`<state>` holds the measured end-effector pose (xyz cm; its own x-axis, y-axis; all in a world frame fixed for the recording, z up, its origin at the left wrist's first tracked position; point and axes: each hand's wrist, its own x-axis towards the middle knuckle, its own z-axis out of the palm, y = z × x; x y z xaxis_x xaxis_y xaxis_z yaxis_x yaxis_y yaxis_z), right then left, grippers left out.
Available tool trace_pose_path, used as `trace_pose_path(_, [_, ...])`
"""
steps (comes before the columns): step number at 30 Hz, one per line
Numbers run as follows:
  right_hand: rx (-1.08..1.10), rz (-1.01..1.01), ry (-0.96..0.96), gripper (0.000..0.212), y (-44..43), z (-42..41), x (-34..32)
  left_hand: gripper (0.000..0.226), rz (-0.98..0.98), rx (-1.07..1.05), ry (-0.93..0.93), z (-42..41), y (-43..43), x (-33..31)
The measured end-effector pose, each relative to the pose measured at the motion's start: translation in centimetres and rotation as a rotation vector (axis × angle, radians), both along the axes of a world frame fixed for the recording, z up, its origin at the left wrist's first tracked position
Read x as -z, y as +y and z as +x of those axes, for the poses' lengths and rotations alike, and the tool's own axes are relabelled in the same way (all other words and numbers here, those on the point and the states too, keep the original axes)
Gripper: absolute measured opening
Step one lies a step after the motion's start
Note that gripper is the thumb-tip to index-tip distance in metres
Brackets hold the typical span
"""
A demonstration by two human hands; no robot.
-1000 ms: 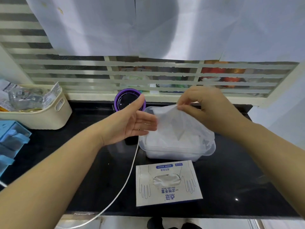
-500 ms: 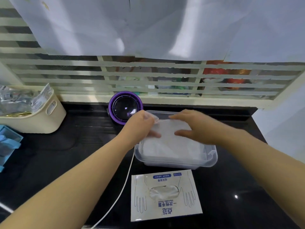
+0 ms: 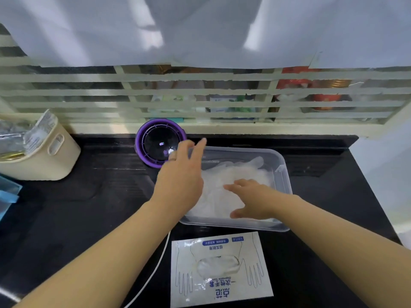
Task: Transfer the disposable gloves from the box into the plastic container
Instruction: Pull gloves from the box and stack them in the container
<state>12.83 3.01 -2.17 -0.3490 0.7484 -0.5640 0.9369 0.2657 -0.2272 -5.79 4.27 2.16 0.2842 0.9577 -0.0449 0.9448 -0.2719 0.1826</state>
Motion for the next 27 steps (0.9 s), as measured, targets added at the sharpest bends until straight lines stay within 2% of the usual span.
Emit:
trace_pose_path(1, [-0.004, -0.003, -0.02, 0.078, 0.0, -0.1, 0.2, 0.062, 0.078, 0.088, 0.047, 0.4, 0.1, -0.1])
trace_pose_path(2, [-0.01, 0.001, -0.044, 0.079, 0.0, -0.2, 0.3, 0.053, 0.066, 0.185, 0.085, 0.9, 0.2, -0.1])
trace_pose_path(4, [-0.017, -0.003, -0.109, 0.078, 0.0, -0.3, 0.3, 0.041, -0.124, 0.314, 0.178, 2.0, 0.3, 1.0])
trace_pose_path(6, [-0.028, 0.002, -0.178, 0.072, 0.1, -0.4, -0.4, 0.039, -0.331, 0.319, 0.298, 2.8, 0.6, 2.8])
trace_pose_path(8, [-0.055, 0.094, -0.199, 0.061, 0.3, -0.3, -1.7, 0.045, -0.438, 0.299, 0.368, 3.1, 0.9, 4.1])
trace_pose_path(11, [-0.063, 0.362, -0.026, 0.041, 1.3, -0.7, -3.5, 0.053, -0.481, 0.317, 0.382, 3.3, 1.6, 5.3])
trace_pose_path(13, [-0.116, 0.433, 0.08, 0.036, 1.9, -1.4, -3.4, 0.06, -0.483, 0.362, 0.397, 3.2, 1.8, 5.7])
trace_pose_path(15, [-0.197, 0.339, -0.01, 0.038, 2.3, -1.8, -1.9, 0.067, -0.504, 0.413, 0.43, 3.1, 2.0, 6.0])
trace_pose_path(18, [-0.144, 0.088, -0.26, 0.036, 1.9, -0.8, 0.5, 0.074, -0.551, 0.439, 0.47, 2.7, 2.3, 6.4])
trace_pose_path(22, [-0.077, -0.09, -0.334, 0.028, 1.0, 0.1, 0.0, 0.08, -0.553, 0.445, 0.507, 2.4, 2.3, 7.0])
trace_pose_path(25, [-0.069, 0.032, -0.287, 0.01, 1.6, -0.1, -2.8, 0.087, -0.575, 0.447, 0.526, 2.5, 2.2, 7.3])
trace_pose_path(27, [-0.056, 0.241, -0.164, 0.019, 2.6, -0.9, -4.6, 0.087, -0.571, 0.461, 0.533, 2.5, 2.2, 7.4])
